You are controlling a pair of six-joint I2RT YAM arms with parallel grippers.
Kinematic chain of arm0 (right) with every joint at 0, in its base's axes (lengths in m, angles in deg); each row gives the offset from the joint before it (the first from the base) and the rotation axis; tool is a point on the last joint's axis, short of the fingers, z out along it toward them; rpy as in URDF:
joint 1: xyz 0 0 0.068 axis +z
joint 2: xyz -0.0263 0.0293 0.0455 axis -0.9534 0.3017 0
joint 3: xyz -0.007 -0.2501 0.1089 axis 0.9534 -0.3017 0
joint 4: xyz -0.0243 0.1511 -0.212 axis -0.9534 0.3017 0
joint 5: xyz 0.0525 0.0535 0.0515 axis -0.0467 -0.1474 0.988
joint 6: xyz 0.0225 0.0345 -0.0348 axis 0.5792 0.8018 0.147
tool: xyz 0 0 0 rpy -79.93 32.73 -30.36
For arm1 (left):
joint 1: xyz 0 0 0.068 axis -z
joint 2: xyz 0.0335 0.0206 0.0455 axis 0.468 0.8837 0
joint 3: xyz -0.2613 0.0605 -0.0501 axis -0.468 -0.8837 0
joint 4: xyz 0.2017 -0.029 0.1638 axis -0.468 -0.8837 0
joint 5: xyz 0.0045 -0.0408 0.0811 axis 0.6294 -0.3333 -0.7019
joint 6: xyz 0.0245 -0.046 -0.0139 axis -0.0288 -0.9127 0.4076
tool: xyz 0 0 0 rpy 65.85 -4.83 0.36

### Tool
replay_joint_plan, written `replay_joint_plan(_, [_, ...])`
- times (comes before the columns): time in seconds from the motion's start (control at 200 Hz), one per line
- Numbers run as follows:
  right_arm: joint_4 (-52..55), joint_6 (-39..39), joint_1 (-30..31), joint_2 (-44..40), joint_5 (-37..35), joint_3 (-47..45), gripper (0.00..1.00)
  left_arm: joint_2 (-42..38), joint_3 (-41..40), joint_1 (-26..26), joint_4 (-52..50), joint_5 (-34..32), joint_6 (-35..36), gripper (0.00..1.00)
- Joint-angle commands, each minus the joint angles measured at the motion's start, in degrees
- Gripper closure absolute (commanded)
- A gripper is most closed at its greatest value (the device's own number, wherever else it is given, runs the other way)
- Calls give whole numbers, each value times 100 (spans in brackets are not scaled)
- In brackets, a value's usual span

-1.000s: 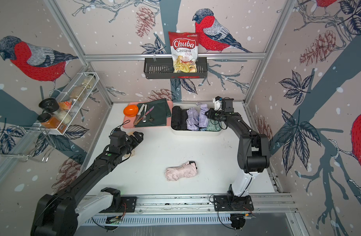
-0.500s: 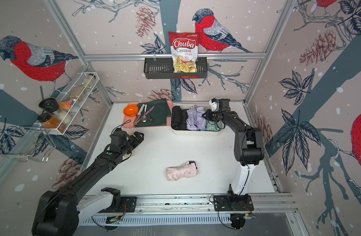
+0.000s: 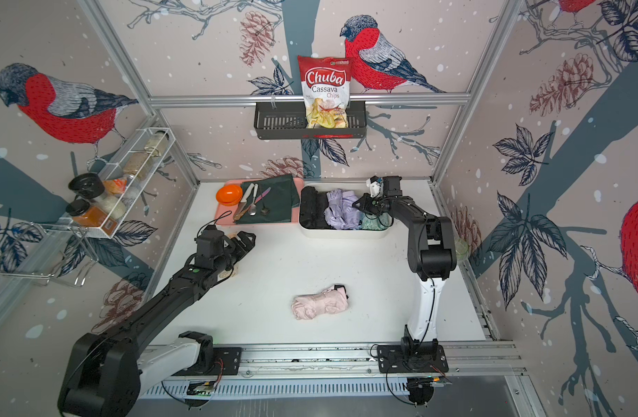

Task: Put the umbrella into the storage box
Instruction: Place the umbrella in the storage box.

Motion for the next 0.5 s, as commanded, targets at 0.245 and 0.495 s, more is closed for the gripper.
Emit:
replay_joint_plan(0.245, [463,-174,38,-383,-753,-81,50,-71,33,-21,155,1,-44,2])
replay_joint_plan(0.495, [561,-137,34,-1029,-1377,-389,35,-52,61,-21,199,196,78,2])
